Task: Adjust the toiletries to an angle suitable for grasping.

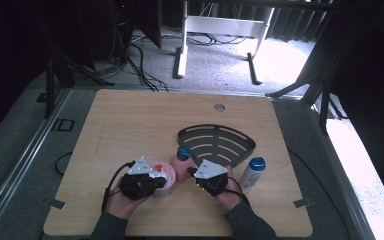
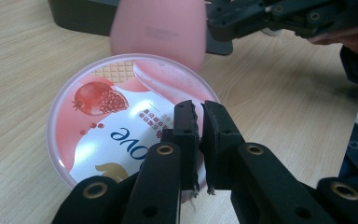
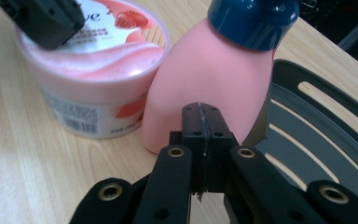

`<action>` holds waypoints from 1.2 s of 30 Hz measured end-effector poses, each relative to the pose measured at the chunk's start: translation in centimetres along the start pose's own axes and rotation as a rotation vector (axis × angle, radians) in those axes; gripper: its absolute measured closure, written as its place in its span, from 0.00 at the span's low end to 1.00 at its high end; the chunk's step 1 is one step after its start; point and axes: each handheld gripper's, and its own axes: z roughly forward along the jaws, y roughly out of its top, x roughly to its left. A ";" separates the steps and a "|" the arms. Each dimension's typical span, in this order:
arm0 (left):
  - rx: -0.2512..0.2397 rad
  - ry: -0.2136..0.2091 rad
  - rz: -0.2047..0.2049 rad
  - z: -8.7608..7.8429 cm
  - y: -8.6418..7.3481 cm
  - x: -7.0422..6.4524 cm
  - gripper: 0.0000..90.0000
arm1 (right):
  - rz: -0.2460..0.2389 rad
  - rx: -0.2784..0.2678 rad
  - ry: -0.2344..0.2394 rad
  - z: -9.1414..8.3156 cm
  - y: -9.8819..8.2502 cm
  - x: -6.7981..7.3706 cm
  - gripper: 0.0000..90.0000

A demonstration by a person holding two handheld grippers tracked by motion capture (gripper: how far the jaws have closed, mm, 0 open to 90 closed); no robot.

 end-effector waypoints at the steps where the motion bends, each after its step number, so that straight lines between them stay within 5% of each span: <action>1: 0.000 0.000 0.000 0.0 0.0 0.0 0.94 | -0.004 0.001 0.000 0.2 0.1 -0.1 1.00; 21: -0.005 -0.016 -0.012 0.0 -0.1 0.1 0.93 | 0.070 -0.027 0.025 4.5 2.2 -2.2 1.00; 36: -0.008 -0.025 -0.015 0.0 -0.1 0.2 0.93 | 0.084 -0.017 -0.001 6.4 3.1 -3.9 1.00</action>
